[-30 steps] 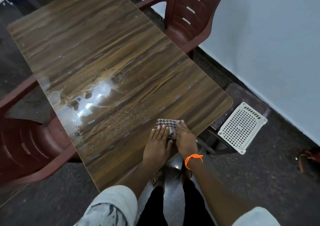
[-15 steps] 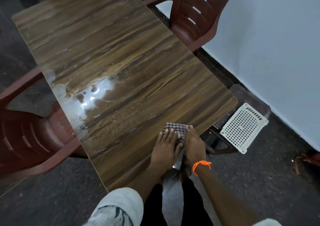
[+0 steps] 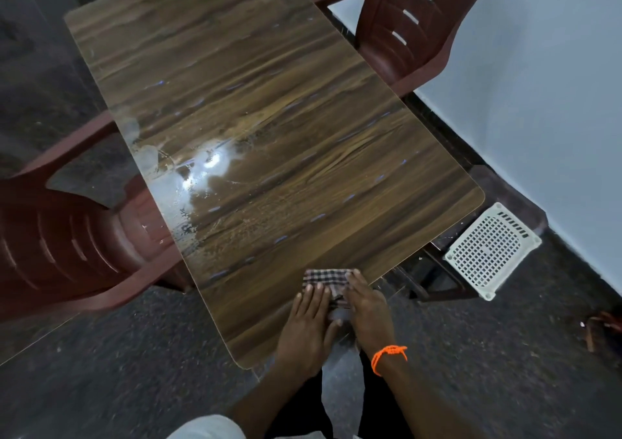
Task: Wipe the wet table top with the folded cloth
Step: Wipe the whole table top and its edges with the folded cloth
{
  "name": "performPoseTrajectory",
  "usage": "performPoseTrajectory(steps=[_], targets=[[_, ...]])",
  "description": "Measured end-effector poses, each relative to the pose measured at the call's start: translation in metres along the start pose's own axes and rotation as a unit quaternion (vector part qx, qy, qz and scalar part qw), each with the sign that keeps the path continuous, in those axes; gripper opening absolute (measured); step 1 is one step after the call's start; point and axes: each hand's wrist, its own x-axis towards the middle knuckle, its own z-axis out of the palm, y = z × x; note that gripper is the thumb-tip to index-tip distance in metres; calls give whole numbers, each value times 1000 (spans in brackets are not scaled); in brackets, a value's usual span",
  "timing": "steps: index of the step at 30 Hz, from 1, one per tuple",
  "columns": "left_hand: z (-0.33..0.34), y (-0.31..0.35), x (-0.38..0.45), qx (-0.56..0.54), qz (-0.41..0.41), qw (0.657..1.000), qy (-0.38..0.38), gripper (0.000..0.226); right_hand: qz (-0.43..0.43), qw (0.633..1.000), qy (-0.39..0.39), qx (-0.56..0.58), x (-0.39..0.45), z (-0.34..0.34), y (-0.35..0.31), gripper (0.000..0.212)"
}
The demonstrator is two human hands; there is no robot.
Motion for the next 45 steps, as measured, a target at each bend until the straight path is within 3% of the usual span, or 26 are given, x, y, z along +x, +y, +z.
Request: performPoseTrajectory(steps=[4, 9, 12, 19, 24, 28, 34, 39, 45], targets=[[0, 26, 25, 18, -10, 1000, -3, 71, 36, 999, 17, -12, 10, -16, 15, 36], [-18, 17, 50, 54, -38, 998, 4, 72, 18, 1000, 14, -12, 44, -19, 0, 25], [-26, -9, 33, 68, -61, 996, 5, 73, -10, 1000, -14, -10, 51, -4, -23, 22], [-8, -30, -42, 63, -64, 996, 29, 71, -107, 993, -48, -20, 2, 27, -46, 34], [3, -12, -43, 69, -23, 997, 13, 73, -57, 998, -30, -8, -16, 19, -29, 40], [-5, -14, -19, 71, -44, 996, 8, 71, -15, 1000, -17, 13, 2, 20, -29, 38], [-18, -46, -18, 90, -98, 991, 15, 73, -51, 997, -61, -16, 32, 42, -59, 42], [-9, -67, -61, 51, -139, 987, 58, 69, -99, 988, -113, -31, 8, 68, -87, 51], [25, -43, -108, 7, -145, 988, 56, 67, -106, 988, -112, 17, -33, 66, -74, 38]])
